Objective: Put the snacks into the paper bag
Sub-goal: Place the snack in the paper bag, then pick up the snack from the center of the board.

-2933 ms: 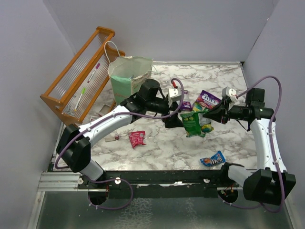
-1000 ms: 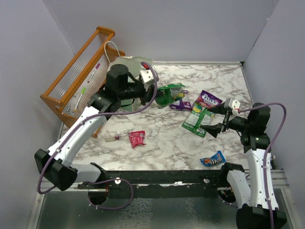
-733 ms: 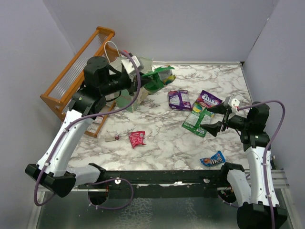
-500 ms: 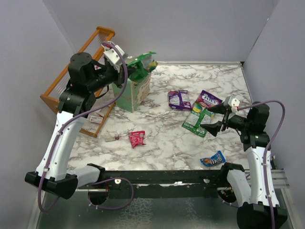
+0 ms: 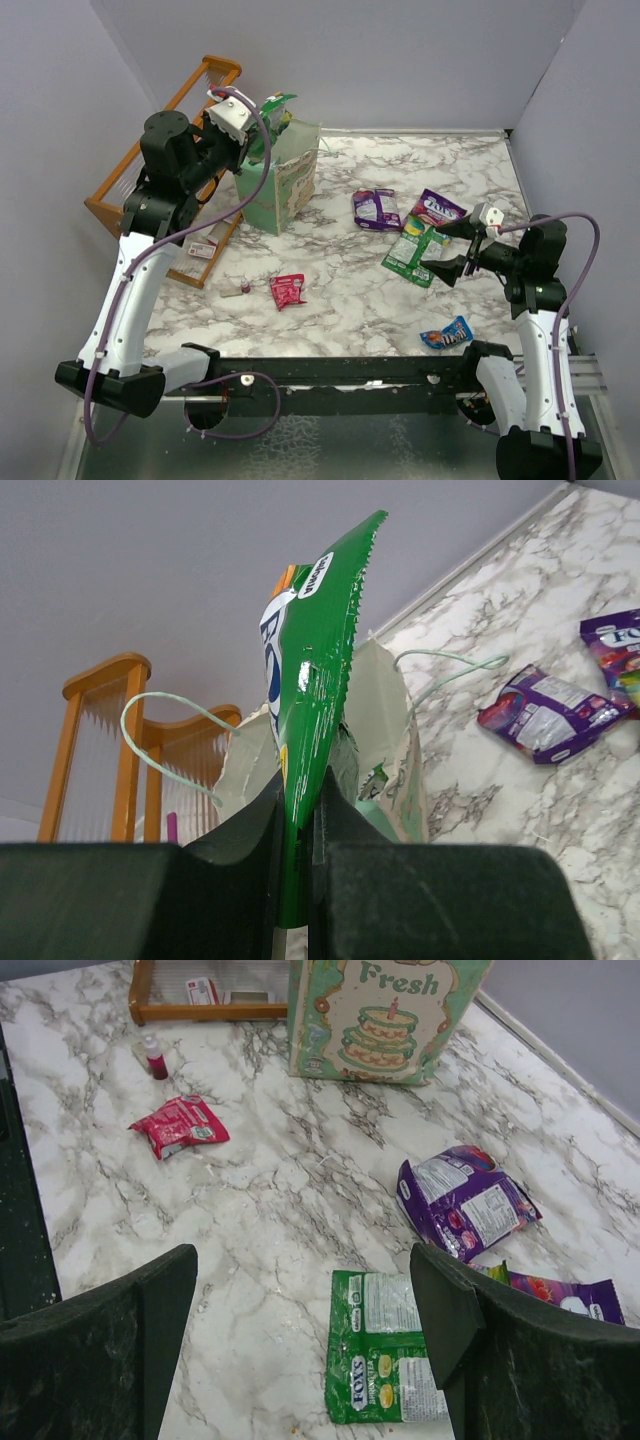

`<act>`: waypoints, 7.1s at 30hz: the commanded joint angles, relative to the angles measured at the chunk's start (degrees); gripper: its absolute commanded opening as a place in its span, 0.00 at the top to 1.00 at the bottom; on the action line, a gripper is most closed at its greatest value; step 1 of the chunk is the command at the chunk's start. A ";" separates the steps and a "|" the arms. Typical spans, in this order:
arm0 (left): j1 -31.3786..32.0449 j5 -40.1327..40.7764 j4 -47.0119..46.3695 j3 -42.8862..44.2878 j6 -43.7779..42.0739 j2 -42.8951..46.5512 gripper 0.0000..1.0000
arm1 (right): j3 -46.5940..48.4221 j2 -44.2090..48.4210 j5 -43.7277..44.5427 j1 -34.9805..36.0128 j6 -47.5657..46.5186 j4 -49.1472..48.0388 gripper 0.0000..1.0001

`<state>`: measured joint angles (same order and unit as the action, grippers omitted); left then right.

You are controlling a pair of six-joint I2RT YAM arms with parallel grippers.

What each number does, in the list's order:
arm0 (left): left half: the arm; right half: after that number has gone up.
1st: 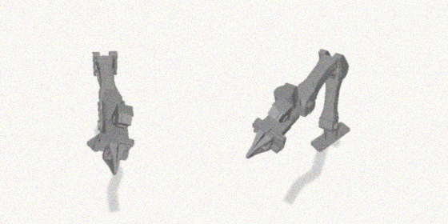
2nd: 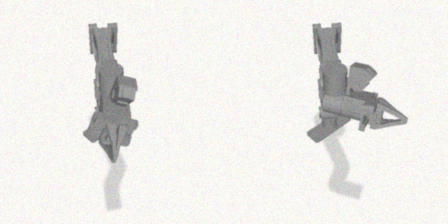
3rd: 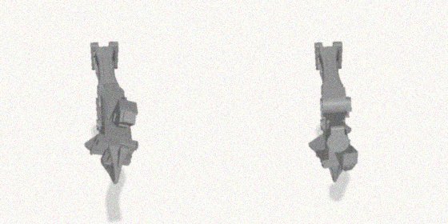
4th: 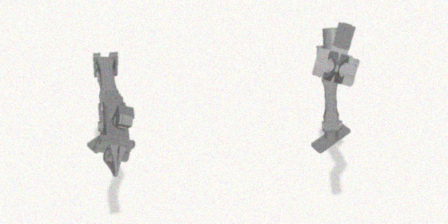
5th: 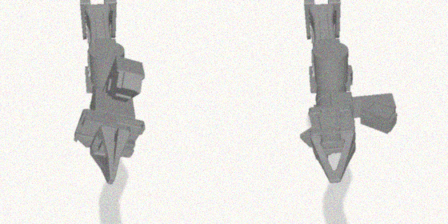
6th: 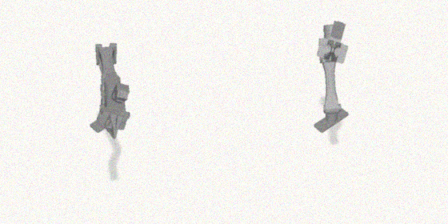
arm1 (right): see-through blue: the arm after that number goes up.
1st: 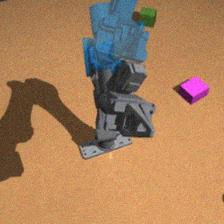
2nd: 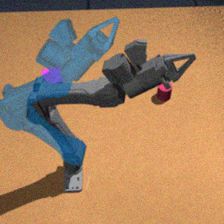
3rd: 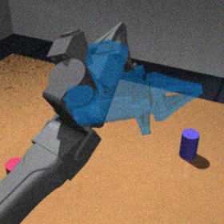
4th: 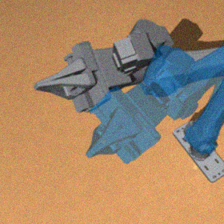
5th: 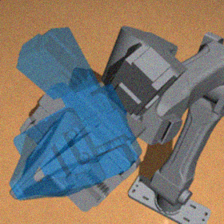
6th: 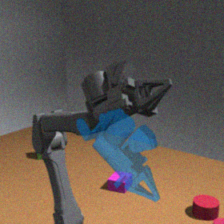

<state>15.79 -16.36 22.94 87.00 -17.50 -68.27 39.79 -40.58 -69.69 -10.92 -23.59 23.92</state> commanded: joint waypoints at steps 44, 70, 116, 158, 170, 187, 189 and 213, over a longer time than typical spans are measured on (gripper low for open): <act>-6.91 -9.05 2.44 10.41 -11.27 -28.56 0.99 | -1.30 1.36 0.77 0.19 0.22 -1.21 0.12; -9.23 -9.99 10.68 16.70 -9.44 -33.30 0.45 | -1.93 1.30 1.32 0.19 0.22 -1.68 0.11; -9.04 -25.70 -3.25 -21.26 8.97 2.81 0.01 | -0.94 -6.89 25.90 0.19 5.05 -5.63 0.11; 8.60 -13.63 0.38 -36.23 -10.57 8.20 0.01 | 21.35 -60.61 28.74 0.23 -14.59 11.04 0.63; 9.87 -11.27 -3.95 -35.30 -7.09 10.67 0.01 | 20.60 -54.04 19.67 0.28 -20.98 16.73 0.99; 12.86 -21.48 -1.71 -24.62 -3.87 5.08 0.12 | 16.62 -25.00 8.52 9.08 -21.20 21.33 0.99; 13.94 -22.56 -0.24 -22.72 -4.45 3.82 0.13 | 15.87 -22.07 7.71 10.92 -18.97 19.37 0.99; 28.15 -35.15 -10.40 -10.72 15.88 -17.29 0.15 | 2.67 -4.22 -1.97 13.47 -16.94 7.77 0.99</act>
<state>41.85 -46.44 17.98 73.36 -7.42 -83.68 42.87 -46.11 -68.47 2.31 -41.15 35.00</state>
